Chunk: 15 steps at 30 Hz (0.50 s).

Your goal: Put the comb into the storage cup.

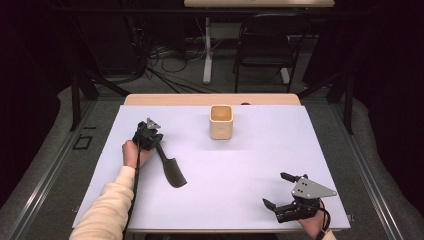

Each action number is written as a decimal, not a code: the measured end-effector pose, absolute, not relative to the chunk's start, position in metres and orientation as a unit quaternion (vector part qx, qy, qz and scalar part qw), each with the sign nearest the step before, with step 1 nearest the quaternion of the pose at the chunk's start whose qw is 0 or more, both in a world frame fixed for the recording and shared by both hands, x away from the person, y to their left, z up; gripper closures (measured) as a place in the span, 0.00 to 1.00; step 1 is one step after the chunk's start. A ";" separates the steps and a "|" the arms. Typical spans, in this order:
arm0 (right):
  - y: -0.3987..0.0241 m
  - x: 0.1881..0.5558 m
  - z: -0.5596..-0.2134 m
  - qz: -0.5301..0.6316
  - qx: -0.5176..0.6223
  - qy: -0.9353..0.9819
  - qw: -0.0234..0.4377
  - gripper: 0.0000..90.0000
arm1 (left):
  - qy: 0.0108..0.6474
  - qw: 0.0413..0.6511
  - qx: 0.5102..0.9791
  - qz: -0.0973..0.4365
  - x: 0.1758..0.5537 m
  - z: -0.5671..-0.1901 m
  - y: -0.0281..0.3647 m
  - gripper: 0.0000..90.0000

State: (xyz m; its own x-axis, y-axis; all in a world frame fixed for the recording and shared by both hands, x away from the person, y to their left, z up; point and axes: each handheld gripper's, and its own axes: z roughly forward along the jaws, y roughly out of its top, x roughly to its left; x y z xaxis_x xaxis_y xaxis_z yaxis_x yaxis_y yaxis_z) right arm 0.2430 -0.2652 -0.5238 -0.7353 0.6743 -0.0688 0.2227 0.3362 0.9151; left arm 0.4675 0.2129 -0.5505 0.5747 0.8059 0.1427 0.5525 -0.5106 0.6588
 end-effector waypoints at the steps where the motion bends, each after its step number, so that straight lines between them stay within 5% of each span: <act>1: -0.265 0.243 -0.524 0.501 0.285 0.786 0.226 0.00 | 0.404 0.286 0.840 0.221 0.467 -0.551 0.213 1.00; 15: -0.265 0.243 -0.524 0.499 0.285 0.787 0.224 0.00 | 0.403 0.274 0.845 0.222 0.460 -0.549 0.219 1.00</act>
State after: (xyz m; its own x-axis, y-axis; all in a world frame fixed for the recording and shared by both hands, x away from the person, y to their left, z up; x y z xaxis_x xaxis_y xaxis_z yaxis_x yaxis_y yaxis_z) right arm 0.2434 -0.2655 -0.5239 -0.7368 0.6727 -0.0678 0.2251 0.3387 0.9136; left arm 0.4597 0.2188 -0.5488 0.5770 0.8022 0.1535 0.5588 -0.5248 0.6422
